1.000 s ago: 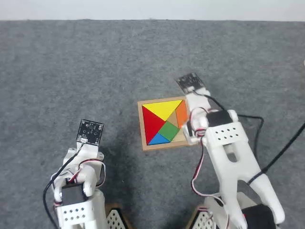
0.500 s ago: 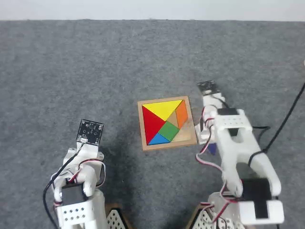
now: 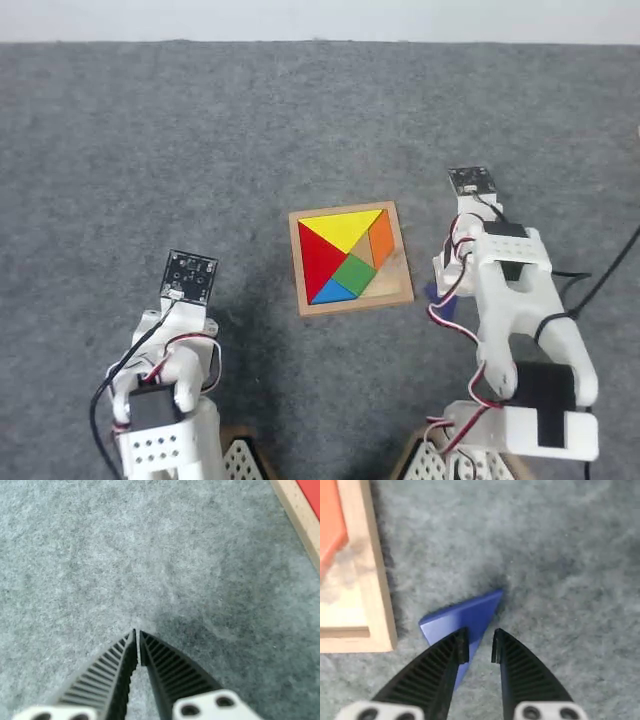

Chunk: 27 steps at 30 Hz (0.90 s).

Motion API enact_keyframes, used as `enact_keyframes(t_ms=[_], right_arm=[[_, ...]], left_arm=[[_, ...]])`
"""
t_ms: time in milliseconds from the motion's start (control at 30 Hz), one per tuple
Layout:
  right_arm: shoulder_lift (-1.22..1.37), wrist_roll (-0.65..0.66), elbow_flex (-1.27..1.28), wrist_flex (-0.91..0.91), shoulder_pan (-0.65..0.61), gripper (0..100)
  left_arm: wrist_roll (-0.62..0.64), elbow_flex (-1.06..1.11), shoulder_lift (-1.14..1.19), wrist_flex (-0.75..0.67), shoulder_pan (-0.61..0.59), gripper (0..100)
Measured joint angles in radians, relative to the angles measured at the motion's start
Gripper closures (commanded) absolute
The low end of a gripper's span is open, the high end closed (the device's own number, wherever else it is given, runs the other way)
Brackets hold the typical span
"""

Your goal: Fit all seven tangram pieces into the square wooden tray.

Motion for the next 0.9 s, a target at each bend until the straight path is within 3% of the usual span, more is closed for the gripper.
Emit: enact_keyframes(t_ms=[167, 400, 533, 900], right_arm=[[-0.035, 0.0, 0.023, 0.008, -0.011, 90.4], [-0.181, -0.061, 0.025, 0.094, -0.178, 89.7], [-0.198, -0.097, 0.025, 0.098, -0.219, 82.6], [0.044, -0.1, 0.003, 0.071, -0.138, 77.8]], left_arm=[[0.0, 0.0, 0.0, 0.0, 0.0, 99], [0.0, 0.0, 0.0, 0.0, 0.0, 99], [0.0, 0.0, 0.0, 0.0, 0.0, 99], [0.0, 0.0, 0.0, 0.0, 0.0, 99]])
